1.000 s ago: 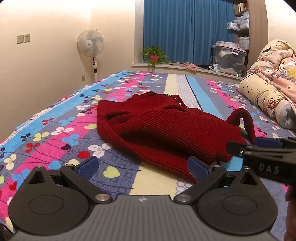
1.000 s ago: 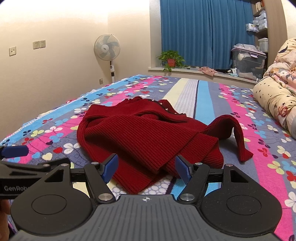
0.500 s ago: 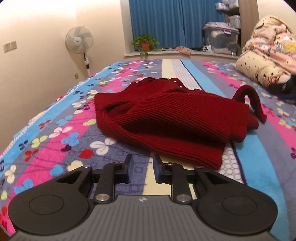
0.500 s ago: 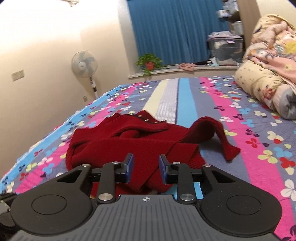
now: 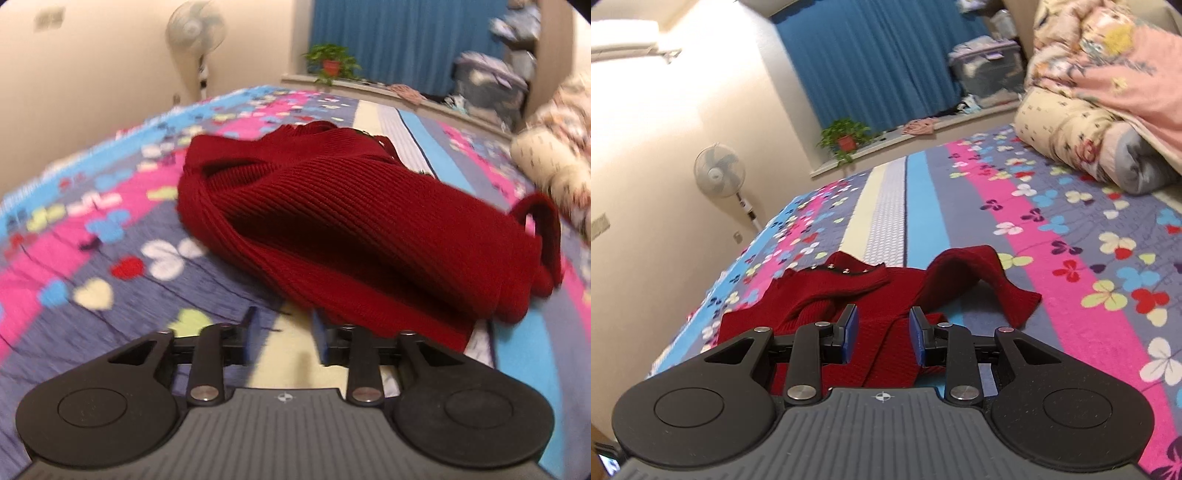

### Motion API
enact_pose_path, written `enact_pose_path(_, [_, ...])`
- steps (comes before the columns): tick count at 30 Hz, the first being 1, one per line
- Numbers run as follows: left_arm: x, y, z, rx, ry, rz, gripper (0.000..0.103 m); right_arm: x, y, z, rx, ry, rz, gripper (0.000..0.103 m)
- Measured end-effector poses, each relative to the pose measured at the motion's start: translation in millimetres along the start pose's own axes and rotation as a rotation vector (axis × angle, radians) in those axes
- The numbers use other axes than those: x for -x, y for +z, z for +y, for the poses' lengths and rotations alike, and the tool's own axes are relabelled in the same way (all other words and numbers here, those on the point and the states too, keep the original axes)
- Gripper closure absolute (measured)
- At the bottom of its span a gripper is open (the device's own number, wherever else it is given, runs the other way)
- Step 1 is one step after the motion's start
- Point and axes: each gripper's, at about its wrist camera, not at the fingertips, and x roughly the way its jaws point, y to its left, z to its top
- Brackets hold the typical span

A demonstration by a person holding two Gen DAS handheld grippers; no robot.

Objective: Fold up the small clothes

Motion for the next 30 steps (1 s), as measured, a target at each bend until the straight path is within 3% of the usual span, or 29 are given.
enact_pose_path(2, [-9.2, 6.5, -0.1, 0.097, -0.027, 0.018, 0.039, -1.9, 2.9, -5.2, -0.013, -0.009, 0.008, 0.071])
enact_pose_path(4, [-18.8, 12.3, -5.4, 0.167, -0.042, 0.036, 0.038, -2.8, 4.1, -9.5, -0.027, -0.011, 0.008, 0.07])
enact_pose_path(7, [-35.8, 15.0, -17.5, 0.174, -0.023, 0.063, 0.038, -4.4, 5.1, -10.9, -0.037, -0.013, 0.014, 0.07])
enact_pose_path(9, [-44.1, 14.7, -30.4, 0.122, 0.002, 0.073, 0.045, -5.9, 4.6, -11.3, -0.038, -0.012, 0.019, 0.07])
enact_pose_path(11, [-46.3, 11.3, -44.8, 0.001, 0.038, 0.049, 0.081, -6.1, 3.3, -11.8, -0.035, -0.013, 0.023, 0.07])
enact_pose_path(13, [-37.5, 10.9, -57.7, -0.115, 0.051, 0.013, 0.089, -7.9, 2.3, -12.5, -0.031, -0.018, 0.031, 0.07])
enact_pose_path(15, [-23.1, 13.8, -57.6, -0.169, 0.037, -0.022, 0.091, -10.6, 1.0, -14.1, -0.033, -0.028, 0.042, 0.07])
enact_pose_path(23, [68.1, 43.6, 22.3, -0.301, -0.08, -0.109, 0.092, -7.5, -6.4, -12.5, -0.014, -0.044, 0.055, 0.07])
enact_pose_path(27, [100.8, 70.5, 90.5, -0.308, -0.059, -0.128, 0.093, -3.4, -10.4, -7.1, 0.007, -0.042, 0.053, 0.07])
enact_pose_path(30, [101.7, 74.5, 135.9, -0.295, -0.055, -0.077, 0.093, -4.2, -12.4, -8.3, -0.005, -0.041, 0.054, 0.07])
